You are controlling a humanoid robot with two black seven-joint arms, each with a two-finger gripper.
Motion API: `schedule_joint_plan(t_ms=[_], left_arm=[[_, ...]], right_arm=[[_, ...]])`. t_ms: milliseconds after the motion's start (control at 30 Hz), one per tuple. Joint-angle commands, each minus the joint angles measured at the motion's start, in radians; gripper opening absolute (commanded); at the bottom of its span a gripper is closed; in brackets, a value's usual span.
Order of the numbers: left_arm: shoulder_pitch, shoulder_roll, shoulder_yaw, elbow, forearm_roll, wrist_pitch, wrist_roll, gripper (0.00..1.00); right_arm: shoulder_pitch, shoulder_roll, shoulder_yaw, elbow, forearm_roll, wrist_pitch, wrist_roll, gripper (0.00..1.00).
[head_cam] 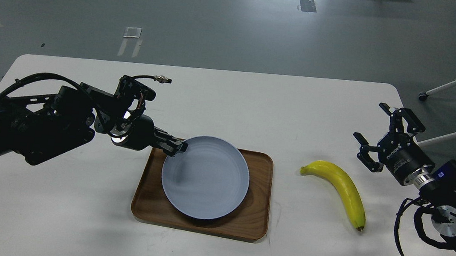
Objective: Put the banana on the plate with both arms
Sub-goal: 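Lower the plate onto the wooden tray with the left gripper, then release the plate and withdraw the left gripper upward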
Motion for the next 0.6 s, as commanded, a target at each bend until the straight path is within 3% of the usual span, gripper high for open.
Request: schedule_joint_plan(t_ms=[0, 33, 100, 133, 167, 300, 433, 567], left_arm=[[0.001, 0.001, -0.001, 0.001, -0.01, 0.0, -0.001, 0.05], [0.001, 0.001, -0.003, 0.001, -0.012, 0.0, 0.0, 0.21], [0.001, 0.003, -0.005, -0.002, -0.018, 0.0, -0.001, 0.79], [0.0, 0.004, -0.005, -0.005, -0.02, 0.0, -0.001, 0.95], [0.0, 0.014, -0.008, -0.012, -0.029, 0.0, -0.001, 0.99], [-0.009, 0.027, -0.023, -0.022, -0.105, 0.0, -0.003, 1.0], [-0.019, 0.06, -0.101, -0.032, -0.35, 0.0, -0.003, 1.0], [-0.013, 0.104, -0.208, -0.029, -0.787, 0.0, -0.004, 1.0]], right_arm=[[0.0, 0.0, 0.0, 0.0, 0.0, 0.0, 0.0, 1.0], [0.0, 0.0, 0.0, 0.0, 0.0, 0.0, 0.0, 1.0], [0.0, 0.0, -0.002, 0.001, 0.0, 0.0, 0.0, 1.0], [0.0, 0.0, -0.002, 0.001, 0.0, 0.0, 0.0, 1.0], [0.0, 0.0, -0.002, 0.003, 0.0, 0.0, 0.0, 1.0], [-0.002, 0.0, -0.002, 0.006, 0.0, 0.0, 0.0, 1.0], [-0.002, -0.005, -0.002, 0.006, 0.0, 0.0, 0.0, 1.0], [-0.002, -0.009, -0.002, 0.008, 0.0, 0.0, 0.0, 1.0]])
